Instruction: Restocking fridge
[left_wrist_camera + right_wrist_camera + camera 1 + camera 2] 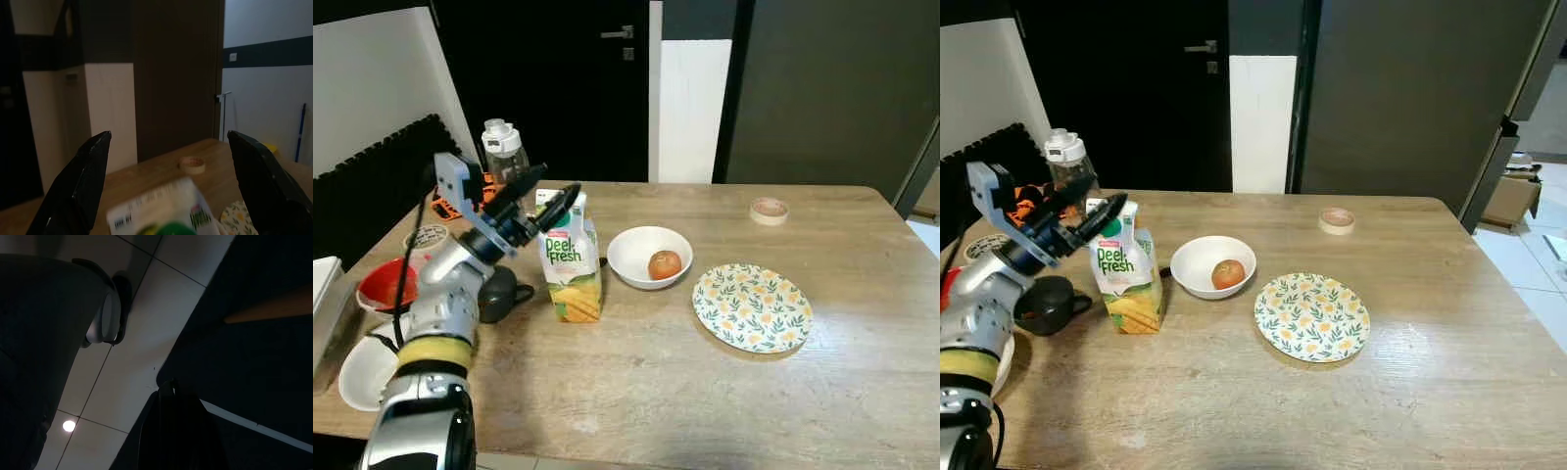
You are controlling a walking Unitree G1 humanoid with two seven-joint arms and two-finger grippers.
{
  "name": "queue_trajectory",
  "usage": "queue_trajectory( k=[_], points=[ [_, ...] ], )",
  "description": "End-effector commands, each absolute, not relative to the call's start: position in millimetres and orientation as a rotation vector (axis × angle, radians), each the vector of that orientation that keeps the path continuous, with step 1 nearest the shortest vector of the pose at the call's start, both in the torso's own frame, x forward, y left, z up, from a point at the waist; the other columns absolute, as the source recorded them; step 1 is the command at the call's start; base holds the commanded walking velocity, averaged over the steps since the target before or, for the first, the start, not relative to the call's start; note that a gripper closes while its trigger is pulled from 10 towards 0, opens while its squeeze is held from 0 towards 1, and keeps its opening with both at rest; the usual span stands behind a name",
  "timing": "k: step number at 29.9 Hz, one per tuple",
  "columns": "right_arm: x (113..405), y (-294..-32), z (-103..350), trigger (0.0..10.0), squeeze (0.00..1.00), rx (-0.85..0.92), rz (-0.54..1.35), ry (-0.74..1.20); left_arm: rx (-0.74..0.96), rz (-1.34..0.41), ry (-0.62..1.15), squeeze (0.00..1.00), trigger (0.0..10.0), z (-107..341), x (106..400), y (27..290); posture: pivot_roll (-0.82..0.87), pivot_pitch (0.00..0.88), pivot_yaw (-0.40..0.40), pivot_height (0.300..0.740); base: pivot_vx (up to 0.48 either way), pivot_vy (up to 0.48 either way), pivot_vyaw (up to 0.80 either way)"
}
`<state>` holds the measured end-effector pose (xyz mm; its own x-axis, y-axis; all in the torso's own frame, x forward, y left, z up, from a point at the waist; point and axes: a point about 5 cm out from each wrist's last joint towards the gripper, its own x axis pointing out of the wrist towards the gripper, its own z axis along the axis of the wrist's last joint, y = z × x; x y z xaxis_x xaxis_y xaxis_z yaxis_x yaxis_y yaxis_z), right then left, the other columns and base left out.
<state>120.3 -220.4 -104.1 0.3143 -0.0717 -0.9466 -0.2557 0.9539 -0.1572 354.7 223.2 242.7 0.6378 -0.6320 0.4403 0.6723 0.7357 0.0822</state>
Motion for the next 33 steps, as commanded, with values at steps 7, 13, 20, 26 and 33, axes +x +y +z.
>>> queue_trajectory(
  k=[7, 13, 20, 26, 33],
  points=[
    [115, -215, -107, 10.0, 0.00, -0.279, 0.128, 1.258, -0.077, -0.671, -0.436, 1.00, 10.0, 246, 361, 243, -0.10, 0.023, 0.037, 0.740, 0.000, 0.000, 0.00],
    [114, -215, -107, 10.0, 0.00, -0.280, 0.127, 1.259, -0.053, -0.699, -0.375, 1.00, 10.0, 240, 362, 253, -0.10, 0.026, 0.036, 0.740, 0.000, 0.000, 0.00],
    [114, -216, -107, 10.0, 0.00, -0.278, 0.125, 1.258, -0.156, -0.824, -0.329, 0.00, 10.0, 236, 355, 266, -0.10, 0.026, 0.040, 0.740, 0.000, 0.000, 0.00],
    [114, -216, -107, 10.0, 0.00, -0.277, 0.123, 1.259, -0.156, -0.842, -0.293, 0.00, 10.0, 230, 354, 269, -0.10, 0.026, 0.040, 0.740, 0.000, 0.000, 0.00],
    [114, -219, -106, 10.0, 0.00, -0.282, 0.119, 1.259, -0.148, -0.856, -0.279, 0.00, 10.0, 224, 355, 264, -0.11, 0.022, 0.033, 0.740, 0.000, 0.000, 0.00]
  ],
)
